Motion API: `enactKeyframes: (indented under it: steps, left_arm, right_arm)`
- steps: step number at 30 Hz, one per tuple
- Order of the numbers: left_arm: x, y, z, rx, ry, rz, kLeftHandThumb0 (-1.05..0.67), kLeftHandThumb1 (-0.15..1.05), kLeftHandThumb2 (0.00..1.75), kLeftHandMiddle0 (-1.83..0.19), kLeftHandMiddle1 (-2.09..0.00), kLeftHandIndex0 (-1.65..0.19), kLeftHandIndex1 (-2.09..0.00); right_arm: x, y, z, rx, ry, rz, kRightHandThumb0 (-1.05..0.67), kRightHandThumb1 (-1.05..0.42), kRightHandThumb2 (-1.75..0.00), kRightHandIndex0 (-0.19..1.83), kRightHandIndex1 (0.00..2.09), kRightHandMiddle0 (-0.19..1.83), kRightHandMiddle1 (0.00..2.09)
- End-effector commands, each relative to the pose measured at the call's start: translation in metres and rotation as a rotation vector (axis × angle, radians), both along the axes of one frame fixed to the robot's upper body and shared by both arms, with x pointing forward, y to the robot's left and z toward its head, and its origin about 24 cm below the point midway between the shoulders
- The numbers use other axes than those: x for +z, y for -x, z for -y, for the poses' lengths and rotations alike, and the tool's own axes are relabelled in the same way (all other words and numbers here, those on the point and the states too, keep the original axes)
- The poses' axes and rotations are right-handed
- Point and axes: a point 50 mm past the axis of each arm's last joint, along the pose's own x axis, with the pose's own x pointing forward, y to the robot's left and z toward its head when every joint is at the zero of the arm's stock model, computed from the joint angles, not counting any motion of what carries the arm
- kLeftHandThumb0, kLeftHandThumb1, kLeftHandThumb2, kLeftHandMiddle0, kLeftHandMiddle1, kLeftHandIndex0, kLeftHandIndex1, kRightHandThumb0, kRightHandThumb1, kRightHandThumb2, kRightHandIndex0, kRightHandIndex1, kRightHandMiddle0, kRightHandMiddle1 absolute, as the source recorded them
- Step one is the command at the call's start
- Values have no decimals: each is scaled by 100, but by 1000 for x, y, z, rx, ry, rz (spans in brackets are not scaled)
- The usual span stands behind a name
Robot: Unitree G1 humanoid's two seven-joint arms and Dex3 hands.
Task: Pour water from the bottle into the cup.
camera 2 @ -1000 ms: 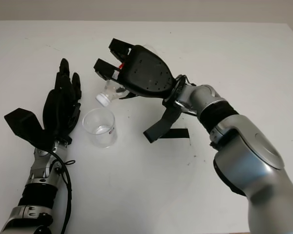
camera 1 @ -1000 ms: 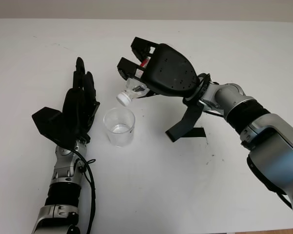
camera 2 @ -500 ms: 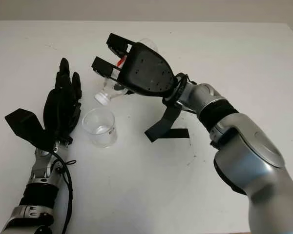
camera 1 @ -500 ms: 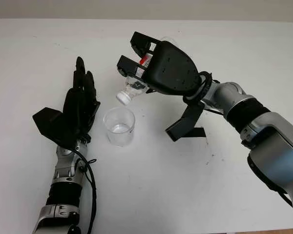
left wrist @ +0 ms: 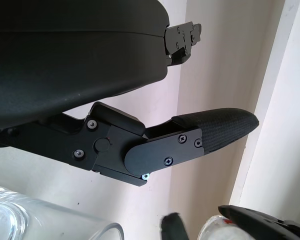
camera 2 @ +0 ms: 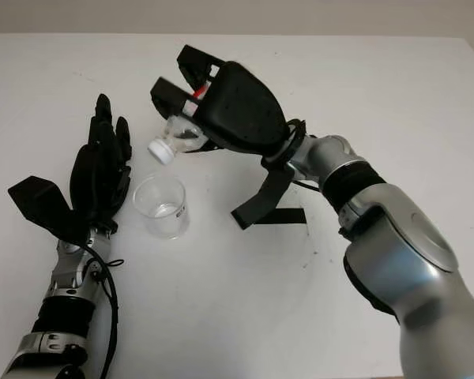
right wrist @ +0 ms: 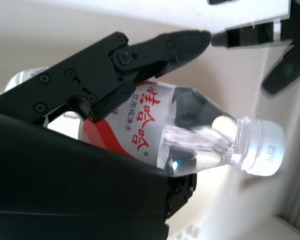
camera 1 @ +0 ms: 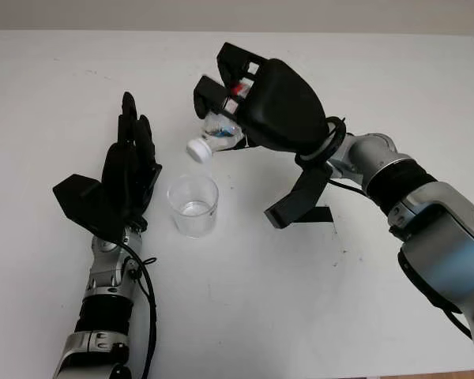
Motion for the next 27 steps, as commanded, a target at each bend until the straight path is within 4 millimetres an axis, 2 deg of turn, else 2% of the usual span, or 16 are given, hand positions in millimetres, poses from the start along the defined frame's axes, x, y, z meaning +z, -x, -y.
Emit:
enactKeyframes:
  steps: [1,5,11,18,20,22,27]
  left_arm:
    - [1,-1,1,-8,-3,5,-83,105,72,19,-2,19,0]
    - [1,-1,0,-12,-6,7,-84,105,71,19,-1,19,0]
    - [1,0,0,-10,-13,5,-85,105,71,19,-2,19,0]
    - [2,0,0,-21,-8,-2,-85,105,71,19,-1,19,0]
    - [3,1,0,-22,-11,-3,-85,105,71,19,-1,19,0]
    - [3,1,0,-27,-14,-4,-84,105,71,19,0,19,0]
    - [4,1,0,-43,-3,1,-84,105,72,19,0,19,0]
  right_arm:
    - [-1,0,6,-4,-117,-131,-47,-105,-28,137,209,120,209]
    - [-1,-4,16,-8,-292,-424,-42,-105,-32,153,209,130,209]
    - [-1,-1,28,29,-419,-662,-40,-105,-36,156,209,129,209]
    - [0,11,40,18,-530,-850,-39,-105,-36,149,209,129,209]
    - [2,15,44,70,-637,-985,-38,-105,-37,146,209,128,209]
    - [4,20,48,125,-726,-1107,-38,-105,-39,138,209,121,209]
    - [14,33,53,123,-860,-1244,-38,-105,-38,134,209,108,209]
